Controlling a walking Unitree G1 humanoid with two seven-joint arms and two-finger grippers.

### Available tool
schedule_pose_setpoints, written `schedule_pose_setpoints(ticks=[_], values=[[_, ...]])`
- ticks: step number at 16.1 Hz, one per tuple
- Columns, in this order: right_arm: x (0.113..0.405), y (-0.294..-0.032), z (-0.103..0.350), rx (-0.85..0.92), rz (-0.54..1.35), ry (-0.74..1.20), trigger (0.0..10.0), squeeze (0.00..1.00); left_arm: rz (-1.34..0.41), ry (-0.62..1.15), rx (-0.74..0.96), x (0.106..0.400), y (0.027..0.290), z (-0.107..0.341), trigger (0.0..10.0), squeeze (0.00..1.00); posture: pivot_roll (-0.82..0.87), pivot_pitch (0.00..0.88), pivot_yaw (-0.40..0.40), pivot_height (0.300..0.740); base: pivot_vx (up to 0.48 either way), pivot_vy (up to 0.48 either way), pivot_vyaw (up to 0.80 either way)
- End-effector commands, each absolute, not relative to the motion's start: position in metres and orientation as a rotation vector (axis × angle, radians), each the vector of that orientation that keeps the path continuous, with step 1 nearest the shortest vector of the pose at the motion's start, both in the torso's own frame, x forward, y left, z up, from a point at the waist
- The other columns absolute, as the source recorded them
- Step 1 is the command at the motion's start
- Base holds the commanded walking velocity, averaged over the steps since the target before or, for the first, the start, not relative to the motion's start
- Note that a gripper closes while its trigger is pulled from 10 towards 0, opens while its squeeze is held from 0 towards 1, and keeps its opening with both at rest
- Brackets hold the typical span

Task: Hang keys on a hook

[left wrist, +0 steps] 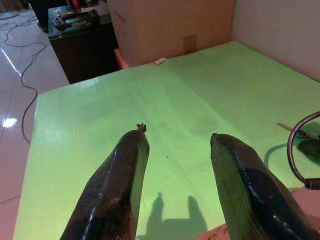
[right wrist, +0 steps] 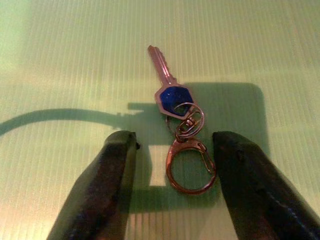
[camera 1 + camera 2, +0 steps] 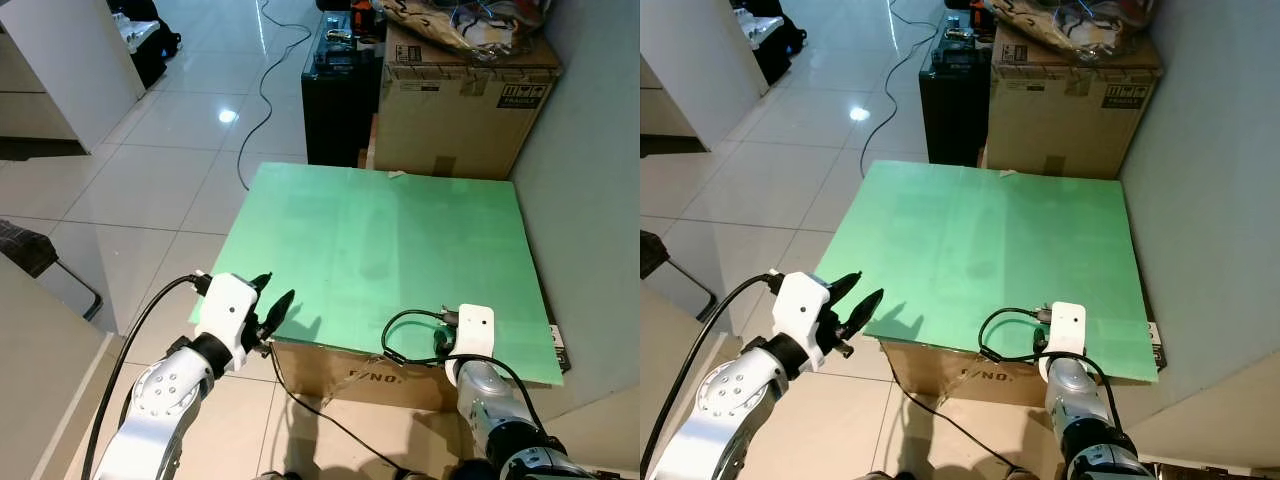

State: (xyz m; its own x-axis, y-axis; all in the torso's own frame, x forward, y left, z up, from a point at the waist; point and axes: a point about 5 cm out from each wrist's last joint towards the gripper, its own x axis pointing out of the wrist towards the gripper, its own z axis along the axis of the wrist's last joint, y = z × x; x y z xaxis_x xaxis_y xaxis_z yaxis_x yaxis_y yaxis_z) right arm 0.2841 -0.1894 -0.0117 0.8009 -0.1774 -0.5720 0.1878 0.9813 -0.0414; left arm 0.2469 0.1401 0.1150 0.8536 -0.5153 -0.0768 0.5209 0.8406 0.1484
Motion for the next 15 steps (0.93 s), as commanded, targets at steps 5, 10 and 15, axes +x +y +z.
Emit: schedule_pose_setpoints(ticks=[5,10,15], values=[[0.256,-0.188,-0.037,0.035,-0.227,0.757,0.0,0.0,-0.55,0.031,0.173,0.248,0.138,0.116,10.0,0.0,-0.03,0.157,0.098,0.74,0.0,0.0,0.0],[0.279,-0.185,-0.013,-0.028,-0.177,0.605,0.0,0.0,-0.56,0.025,0.177,0.252,0.136,0.115,10.0,0.0,-0.05,0.134,0.1,0.74,0.0,0.0,0.0],[0.302,-0.174,0.023,-0.072,-0.119,0.407,0.0,0.0,-0.568,0.016,0.177,0.256,0.132,0.115,10.0,0.0,-0.07,0.103,0.097,0.74,0.0,0.0,0.0]])
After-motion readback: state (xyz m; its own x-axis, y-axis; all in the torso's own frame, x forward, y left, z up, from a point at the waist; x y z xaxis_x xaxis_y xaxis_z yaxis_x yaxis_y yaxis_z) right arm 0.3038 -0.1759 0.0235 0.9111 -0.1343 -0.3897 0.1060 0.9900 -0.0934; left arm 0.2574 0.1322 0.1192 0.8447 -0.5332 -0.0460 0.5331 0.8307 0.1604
